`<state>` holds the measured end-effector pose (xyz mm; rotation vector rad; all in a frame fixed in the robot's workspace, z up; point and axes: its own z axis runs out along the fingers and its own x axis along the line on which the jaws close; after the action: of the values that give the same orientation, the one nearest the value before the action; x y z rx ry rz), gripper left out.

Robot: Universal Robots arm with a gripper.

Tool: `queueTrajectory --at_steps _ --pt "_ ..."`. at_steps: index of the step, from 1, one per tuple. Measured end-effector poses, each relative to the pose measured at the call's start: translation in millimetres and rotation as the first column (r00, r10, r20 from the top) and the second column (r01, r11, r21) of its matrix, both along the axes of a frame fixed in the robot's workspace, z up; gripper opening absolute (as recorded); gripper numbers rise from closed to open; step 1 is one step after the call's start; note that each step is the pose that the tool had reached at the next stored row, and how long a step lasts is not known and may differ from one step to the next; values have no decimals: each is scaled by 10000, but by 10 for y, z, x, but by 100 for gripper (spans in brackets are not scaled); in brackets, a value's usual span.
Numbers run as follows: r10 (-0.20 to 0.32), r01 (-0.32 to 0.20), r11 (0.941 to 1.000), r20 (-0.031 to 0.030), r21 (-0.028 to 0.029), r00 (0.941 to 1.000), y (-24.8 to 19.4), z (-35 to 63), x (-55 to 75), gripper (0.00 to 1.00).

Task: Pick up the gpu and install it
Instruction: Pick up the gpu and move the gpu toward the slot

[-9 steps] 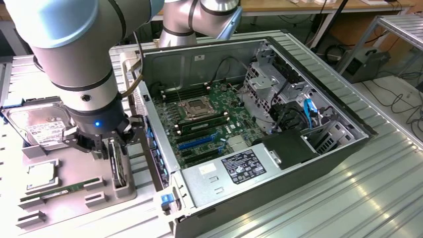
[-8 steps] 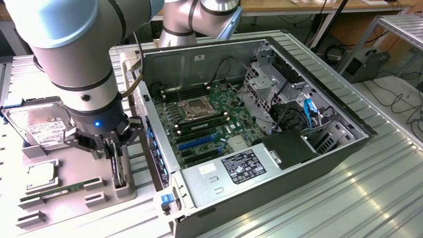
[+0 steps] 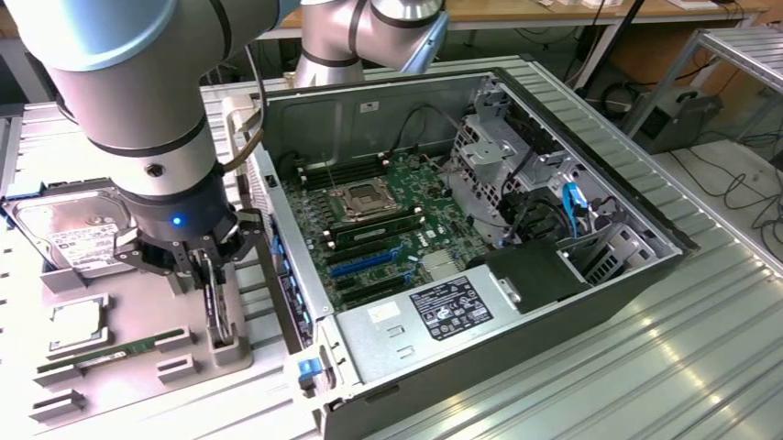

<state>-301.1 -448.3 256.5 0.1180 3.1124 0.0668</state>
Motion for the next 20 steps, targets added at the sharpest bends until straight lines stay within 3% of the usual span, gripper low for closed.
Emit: queueTrajectory --at_steps 20 --pt "0 0 10000 0 0 10000 0 38 0 26"
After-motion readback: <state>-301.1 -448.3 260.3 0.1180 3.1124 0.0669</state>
